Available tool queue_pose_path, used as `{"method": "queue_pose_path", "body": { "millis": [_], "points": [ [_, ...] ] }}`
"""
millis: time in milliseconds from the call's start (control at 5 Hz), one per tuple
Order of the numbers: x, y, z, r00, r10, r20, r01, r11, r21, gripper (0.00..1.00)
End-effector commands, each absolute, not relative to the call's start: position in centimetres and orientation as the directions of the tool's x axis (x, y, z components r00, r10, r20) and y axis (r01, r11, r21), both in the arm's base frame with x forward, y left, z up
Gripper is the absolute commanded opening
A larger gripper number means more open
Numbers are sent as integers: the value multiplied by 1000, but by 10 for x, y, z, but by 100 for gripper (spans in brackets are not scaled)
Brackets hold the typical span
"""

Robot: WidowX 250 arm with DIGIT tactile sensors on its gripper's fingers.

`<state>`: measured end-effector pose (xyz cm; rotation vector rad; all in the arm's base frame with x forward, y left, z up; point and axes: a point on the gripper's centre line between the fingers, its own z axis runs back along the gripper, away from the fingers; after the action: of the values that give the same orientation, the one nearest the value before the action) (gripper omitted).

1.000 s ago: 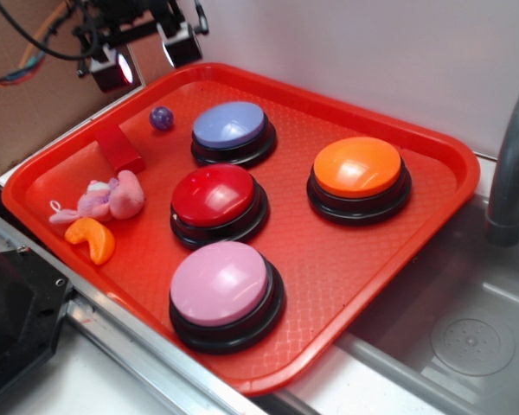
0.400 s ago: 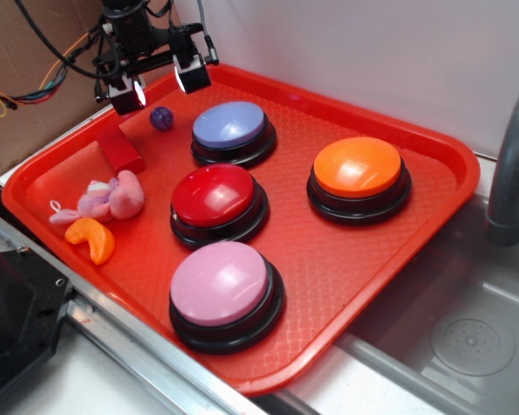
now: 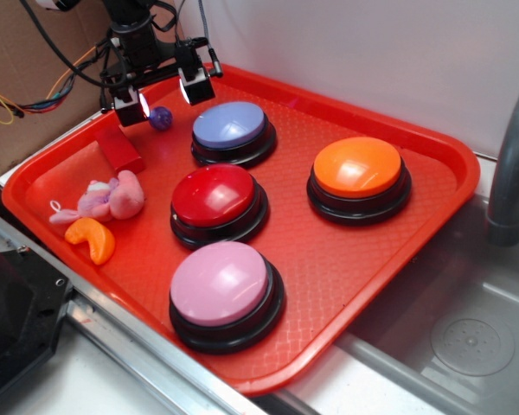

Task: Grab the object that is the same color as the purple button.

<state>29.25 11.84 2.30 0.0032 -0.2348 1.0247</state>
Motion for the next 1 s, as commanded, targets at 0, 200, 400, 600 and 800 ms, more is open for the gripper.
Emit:
{"method": "queue_pose_path", "body": {
  "millis": [0, 200, 400, 600, 800],
  "points": [
    [283, 138, 18, 486, 849, 208, -851, 514, -112, 100],
    [282, 135, 13, 498, 845, 197, -842, 525, -123, 100],
    [281, 132, 11, 513, 838, 185, -835, 537, -119, 100],
    [282, 124, 11, 535, 828, 169, -819, 557, -138, 100],
    [282, 116, 11, 544, 827, 145, -810, 562, -166, 98]
  ]
}}
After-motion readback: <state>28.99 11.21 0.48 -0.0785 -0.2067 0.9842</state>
